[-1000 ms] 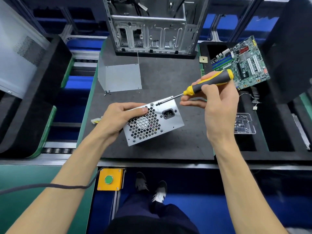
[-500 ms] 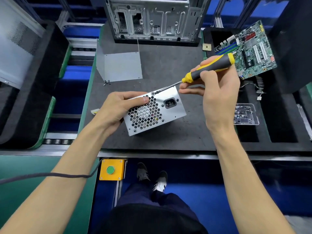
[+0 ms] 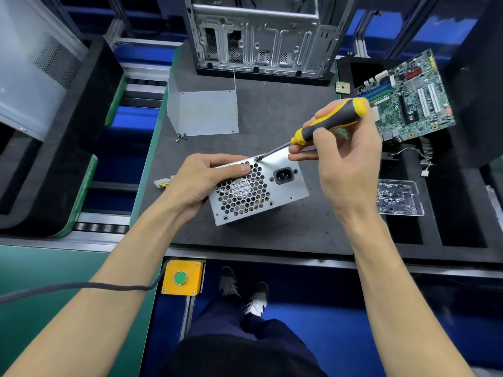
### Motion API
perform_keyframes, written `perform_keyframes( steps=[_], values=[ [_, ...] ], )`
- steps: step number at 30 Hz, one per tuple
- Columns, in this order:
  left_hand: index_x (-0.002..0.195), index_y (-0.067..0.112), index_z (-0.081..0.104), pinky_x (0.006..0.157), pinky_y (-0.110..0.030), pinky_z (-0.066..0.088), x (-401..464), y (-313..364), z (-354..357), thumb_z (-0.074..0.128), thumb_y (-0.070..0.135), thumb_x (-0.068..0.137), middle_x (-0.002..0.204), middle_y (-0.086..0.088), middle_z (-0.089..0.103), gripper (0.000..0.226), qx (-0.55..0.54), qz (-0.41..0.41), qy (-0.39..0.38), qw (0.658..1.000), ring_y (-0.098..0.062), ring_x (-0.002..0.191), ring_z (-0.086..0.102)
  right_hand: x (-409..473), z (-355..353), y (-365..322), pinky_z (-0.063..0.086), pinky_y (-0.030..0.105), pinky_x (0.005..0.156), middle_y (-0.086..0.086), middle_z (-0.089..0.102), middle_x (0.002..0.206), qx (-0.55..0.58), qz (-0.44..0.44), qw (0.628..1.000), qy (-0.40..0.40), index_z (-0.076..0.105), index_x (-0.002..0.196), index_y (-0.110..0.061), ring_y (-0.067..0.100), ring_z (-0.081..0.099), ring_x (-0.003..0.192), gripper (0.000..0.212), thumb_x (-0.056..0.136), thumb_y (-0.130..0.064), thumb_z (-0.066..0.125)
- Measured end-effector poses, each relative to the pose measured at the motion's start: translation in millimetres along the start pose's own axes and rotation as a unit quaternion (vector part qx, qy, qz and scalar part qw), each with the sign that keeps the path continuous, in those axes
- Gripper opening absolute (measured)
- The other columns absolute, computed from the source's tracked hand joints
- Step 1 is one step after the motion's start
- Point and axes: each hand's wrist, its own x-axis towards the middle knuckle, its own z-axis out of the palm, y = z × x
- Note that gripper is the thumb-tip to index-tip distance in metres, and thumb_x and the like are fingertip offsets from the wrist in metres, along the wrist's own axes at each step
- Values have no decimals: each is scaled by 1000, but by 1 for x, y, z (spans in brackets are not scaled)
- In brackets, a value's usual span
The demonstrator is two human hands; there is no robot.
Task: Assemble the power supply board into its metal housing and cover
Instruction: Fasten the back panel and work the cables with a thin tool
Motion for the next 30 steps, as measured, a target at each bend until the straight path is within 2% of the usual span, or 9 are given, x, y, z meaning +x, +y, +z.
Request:
perform_keyframes(
  steps=[5, 10, 14, 17, 19, 22, 26, 28, 30],
  values=[
    [104, 15, 81, 80, -28, 59, 2, -1, -1, 82, 18, 77, 102, -12, 78, 26, 3, -1, -3, 1000, -24, 94, 76, 2, 5, -8, 60, 48, 59, 0, 65, 83, -96, -61, 993, -44, 53, 97, -12, 29, 71, 70, 10, 89, -8, 57],
    [100, 15, 81, 75, -25, 59, 2, 0, 0, 80, 15, 81, 99, -12, 78, 19, 2, 6, -1, 1000, -24, 91, 76, 14, 15, -24, 46, 24, 55, 9, 57, 75, -221, -140, 956, -134, 50, 89, -6, 19, 53, 60, 22, 92, -16, 70],
    [97, 13, 81, 72, -21, 57, 1, 0, 0, 80, 14, 81, 97, -12, 79, 16, 2, 16, -4, 1000, -22, 90, 76, 18, 29, -25, 40, 38, 51, 10, 48, 56, -275, -152, 938, -147, 39, 75, -15, 26, 39, 54, 40, 93, -26, 73],
    [99, 10, 80, 72, -19, 56, 1, 1, -1, 80, 14, 81, 97, -13, 78, 18, 3, 18, -6, 1000, -22, 92, 76, 20, 39, -22, 31, 32, 51, 6, 38, 58, -289, -187, 934, -96, 36, 63, -14, 22, 32, 56, 51, 90, -28, 77],
    [101, 11, 80, 73, -20, 57, 1, 1, -1, 80, 13, 81, 98, -13, 78, 20, -1, 14, -5, 1000, -22, 93, 76, 21, 43, -16, 34, 27, 55, 10, 44, 65, -252, -176, 949, -70, 43, 64, -4, 23, 39, 58, 46, 91, -20, 77],
    [102, 13, 81, 77, -25, 59, 1, 1, 0, 80, 13, 81, 96, -12, 79, 21, -3, 5, -2, 1000, -23, 90, 76, 18, 52, -7, 52, 38, 61, 15, 62, 72, -44, -25, 996, -72, 45, 91, 4, 27, 60, 61, 22, 100, -6, 62],
    [103, 15, 81, 81, -28, 60, 2, 1, 0, 81, 16, 81, 97, -10, 79, 22, 13, 3, 2, 1000, -22, 91, 76, 18, 61, -5, 38, 28, 53, -6, 41, 68, 92, 32, 993, -64, 33, 99, -20, 13, 38, 55, 19, 106, -13, 49],
    [103, 13, 80, 81, -29, 60, 2, 0, 0, 80, 14, 81, 97, -11, 79, 22, 5, 1, 4, 1000, -22, 90, 75, 17, 63, -7, 34, 31, 54, 3, 34, 70, 97, 1, 991, -90, 39, 116, -25, 14, 33, 58, 9, 108, -27, 41],
    [104, 11, 80, 83, -32, 60, 2, 0, 0, 80, 13, 82, 98, -13, 78, 23, 2, 0, 3, 1000, -25, 93, 75, 13, 66, -9, 31, 35, 56, 14, 29, 73, 93, -21, 989, -116, 44, 132, -32, 19, 30, 62, 29, 108, -37, 30]
  ],
)
